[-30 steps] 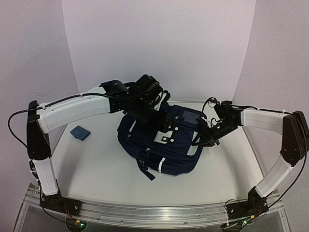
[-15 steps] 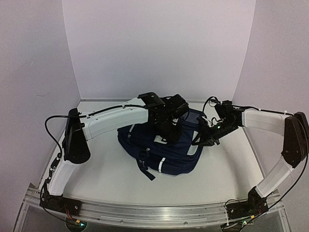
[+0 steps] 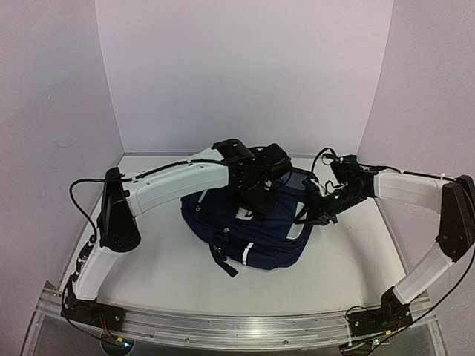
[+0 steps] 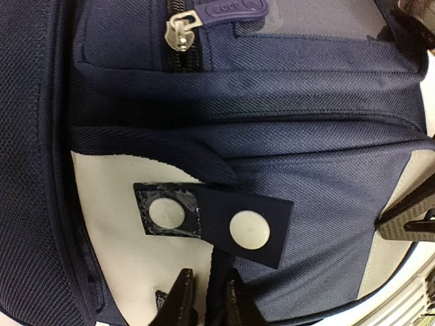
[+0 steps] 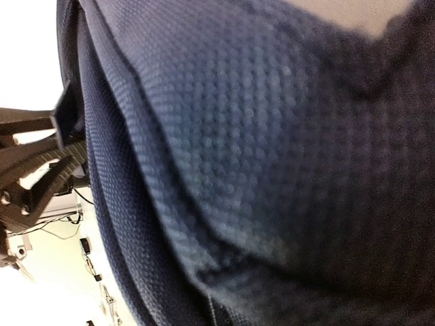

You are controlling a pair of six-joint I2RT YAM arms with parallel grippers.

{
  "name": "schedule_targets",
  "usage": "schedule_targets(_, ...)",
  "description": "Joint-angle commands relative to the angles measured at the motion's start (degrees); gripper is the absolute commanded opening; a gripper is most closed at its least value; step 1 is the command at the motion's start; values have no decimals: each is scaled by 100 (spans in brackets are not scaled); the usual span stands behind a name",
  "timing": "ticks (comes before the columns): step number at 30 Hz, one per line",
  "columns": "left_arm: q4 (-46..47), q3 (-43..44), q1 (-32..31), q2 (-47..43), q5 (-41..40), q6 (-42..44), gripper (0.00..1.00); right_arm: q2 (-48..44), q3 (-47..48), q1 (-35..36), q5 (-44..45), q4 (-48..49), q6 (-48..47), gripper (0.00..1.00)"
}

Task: Pack the student bag
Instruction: Adjust the student bag at the center of the board.

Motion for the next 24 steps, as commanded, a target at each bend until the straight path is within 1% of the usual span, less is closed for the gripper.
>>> schedule_targets(1, -142, -391, 236, -743, -295, -249, 1, -309, 3, -49, 234, -156, -135, 0)
schedule_targets(4, 134, -1067, 404, -1284, -115, -521, 0, -251, 46, -153, 457, -402, -324, 0)
schedule_targets(7, 476, -1898, 717, -1863, 32, -786, 0, -233, 67, -267, 648, -642, -501, 0)
schedule_targets(12, 1166, -3255, 1444, -2510, 455, -1147, 0, -285, 66, -405, 882, -941, -804, 0)
schedule_targets(14, 1277, -3521, 1596, -2542, 540, -1184, 0, -299, 58, -449, 938, -1032, -881, 0)
schedule_targets(16, 1196, -3601, 1707, -2428, 606, -1247, 0, -304, 70, -530, 1005, -1169, -989, 0)
schedule_targets(21, 1227, -3952, 1809, -2184, 846, -1521, 0, -210, 143, -672, 1183, -1508, -1357, 0)
schedule_targets(23, 1210, -4013, 1831, -2052, 907, -1645, 0, -149, 175, -685, 1109, -1541, -1380, 0)
schedule_targets(24, 1187, -4004, 1834, -1967, 956, -1672, 3, -131, 198, -689, 1019, -1547, -1378, 0)
